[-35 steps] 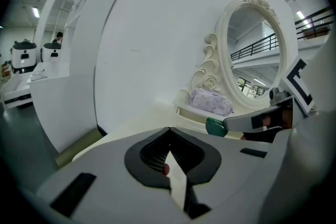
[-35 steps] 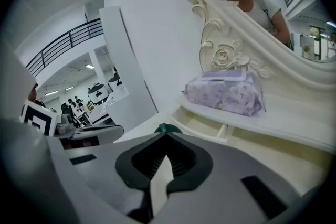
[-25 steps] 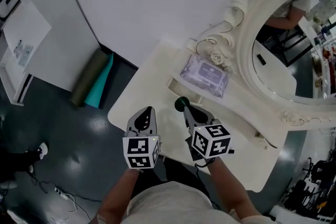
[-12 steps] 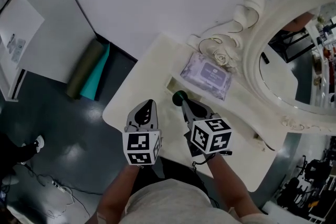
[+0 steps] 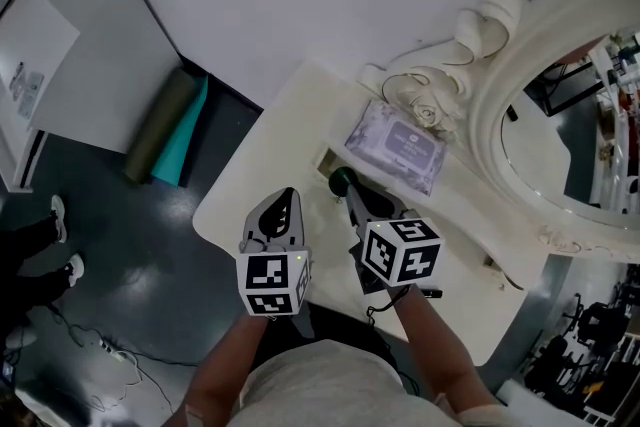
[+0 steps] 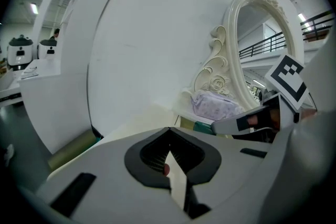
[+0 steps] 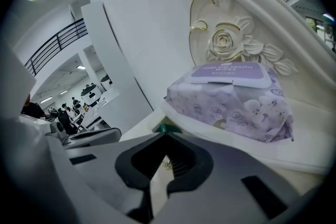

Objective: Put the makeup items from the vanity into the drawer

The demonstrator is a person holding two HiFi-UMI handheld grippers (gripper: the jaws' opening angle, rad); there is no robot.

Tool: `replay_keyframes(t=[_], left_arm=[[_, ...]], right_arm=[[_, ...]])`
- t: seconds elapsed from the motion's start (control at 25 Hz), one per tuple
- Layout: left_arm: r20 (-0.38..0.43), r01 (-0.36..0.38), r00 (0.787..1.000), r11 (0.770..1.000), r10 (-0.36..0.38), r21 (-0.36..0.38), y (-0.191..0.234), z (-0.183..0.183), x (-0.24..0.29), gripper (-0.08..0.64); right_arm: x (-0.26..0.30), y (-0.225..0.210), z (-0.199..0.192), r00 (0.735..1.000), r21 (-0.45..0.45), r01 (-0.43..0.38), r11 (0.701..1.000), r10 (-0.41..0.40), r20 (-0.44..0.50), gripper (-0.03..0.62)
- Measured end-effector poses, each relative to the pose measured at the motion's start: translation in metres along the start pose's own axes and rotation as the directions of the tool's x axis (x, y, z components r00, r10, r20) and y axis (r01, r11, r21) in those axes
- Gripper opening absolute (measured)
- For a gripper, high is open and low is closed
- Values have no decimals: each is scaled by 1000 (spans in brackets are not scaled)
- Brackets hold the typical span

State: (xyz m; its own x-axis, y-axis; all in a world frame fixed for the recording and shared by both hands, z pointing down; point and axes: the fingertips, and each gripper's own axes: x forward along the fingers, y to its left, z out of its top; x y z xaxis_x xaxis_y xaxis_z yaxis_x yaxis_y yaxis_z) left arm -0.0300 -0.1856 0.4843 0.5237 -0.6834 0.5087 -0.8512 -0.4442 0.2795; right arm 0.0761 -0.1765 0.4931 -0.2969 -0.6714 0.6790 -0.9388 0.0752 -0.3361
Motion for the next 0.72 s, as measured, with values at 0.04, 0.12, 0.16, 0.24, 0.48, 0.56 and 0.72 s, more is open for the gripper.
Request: replay_keyframes(t=[0.04, 0.12, 0.16, 0.24, 0.48, 0.56, 0.72], left_arm=[[-1, -1, 1000, 1000, 1, 0, 0, 0, 1, 3], [0, -1, 1000, 1000, 1, 2, 1, 1, 3, 3], [1, -2, 1000, 1000, 2, 4, 1, 2, 4, 3], [4, -6, 1000, 1000, 6, 5, 3, 4, 5, 3], [14, -14, 1000, 1000, 14, 3, 8, 8, 7, 3], [14, -14, 1000, 1000, 14, 2, 8, 8, 7, 3], [14, -5, 1000, 1000, 5, 8, 5, 8, 5, 3]], right_arm=[[0, -1, 1, 1000, 2, 2, 1000, -2, 2, 20], [0, -3, 3, 1000, 7, 6, 1000, -6, 11, 21], [0, -3, 3, 1000, 11, 7, 1000, -7, 15, 21], [-1, -5, 4, 1000, 22, 4, 1000, -5, 22, 23], [-6, -6, 7, 999, 35, 3, 999, -4, 49, 100], [-8, -6, 6, 999, 33, 6, 999, -8, 52, 107], [-12, -6, 3, 998, 39, 11, 999, -13, 56, 114]])
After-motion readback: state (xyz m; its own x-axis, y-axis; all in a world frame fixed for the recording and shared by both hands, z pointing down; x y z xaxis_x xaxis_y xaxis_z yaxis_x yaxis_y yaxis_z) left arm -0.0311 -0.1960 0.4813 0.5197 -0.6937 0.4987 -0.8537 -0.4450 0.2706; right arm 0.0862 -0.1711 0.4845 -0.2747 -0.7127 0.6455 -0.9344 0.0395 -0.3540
